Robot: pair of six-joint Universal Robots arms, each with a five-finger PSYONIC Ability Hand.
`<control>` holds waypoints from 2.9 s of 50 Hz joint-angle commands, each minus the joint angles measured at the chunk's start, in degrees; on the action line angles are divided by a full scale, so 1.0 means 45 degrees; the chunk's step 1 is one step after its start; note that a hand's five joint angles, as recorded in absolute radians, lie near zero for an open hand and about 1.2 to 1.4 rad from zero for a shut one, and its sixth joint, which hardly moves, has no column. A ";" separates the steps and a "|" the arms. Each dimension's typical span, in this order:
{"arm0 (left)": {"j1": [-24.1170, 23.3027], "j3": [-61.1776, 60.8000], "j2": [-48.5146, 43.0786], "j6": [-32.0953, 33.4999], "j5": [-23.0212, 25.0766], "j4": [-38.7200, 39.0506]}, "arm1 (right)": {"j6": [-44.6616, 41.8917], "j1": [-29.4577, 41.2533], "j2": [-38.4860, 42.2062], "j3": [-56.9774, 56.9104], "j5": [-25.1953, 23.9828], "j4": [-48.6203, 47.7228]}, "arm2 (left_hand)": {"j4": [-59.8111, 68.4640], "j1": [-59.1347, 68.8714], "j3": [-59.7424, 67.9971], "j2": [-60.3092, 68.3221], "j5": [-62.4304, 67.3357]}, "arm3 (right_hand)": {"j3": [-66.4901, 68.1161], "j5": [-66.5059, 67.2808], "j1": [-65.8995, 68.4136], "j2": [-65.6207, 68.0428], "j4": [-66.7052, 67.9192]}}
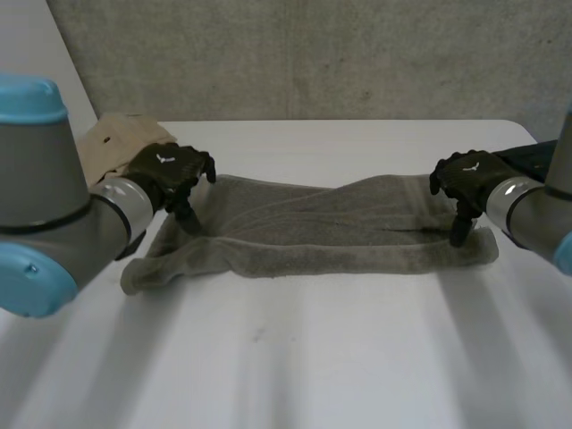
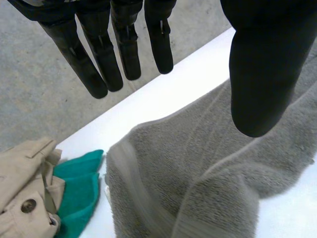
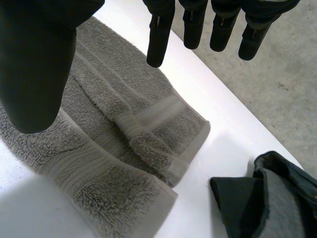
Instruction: Fold the laundry.
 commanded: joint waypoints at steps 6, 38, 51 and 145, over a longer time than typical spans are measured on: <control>0.1073 0.3358 -0.2524 0.0560 0.0709 -0.3398 | -0.1995 -0.1005 0.1434 -0.3109 -0.0623 0.4018 | 0.0033 -0.0045 -0.0136 -0.0096 0.0045 | 0.1737 0.1575 -0.2079 0.1770 0.1739; 0.1580 0.2522 -0.3759 0.2533 0.0318 -0.5060 | -0.0922 -0.1649 0.1810 -0.2898 -0.0544 0.4586 | 0.1678 0.1600 0.1509 0.1549 0.1690 | 1.5126 1.4963 1.1309 1.5158 1.5128; 0.2011 0.0938 -0.2937 0.3393 0.0416 -0.4025 | -0.2602 -0.2314 0.0186 0.0091 -0.2204 0.3865 | 0.1902 0.1824 0.1733 0.1773 0.1914 | 1.5126 1.4963 1.1309 1.5158 1.5128; 0.1074 1.0450 -0.2352 0.0681 -0.3392 0.4135 | 0.3545 -0.2880 -0.0868 -0.4537 0.0489 -0.5796 | 1.1767 1.1688 1.1598 1.1637 1.1778 | 1.5126 1.4963 1.1309 1.5158 1.5128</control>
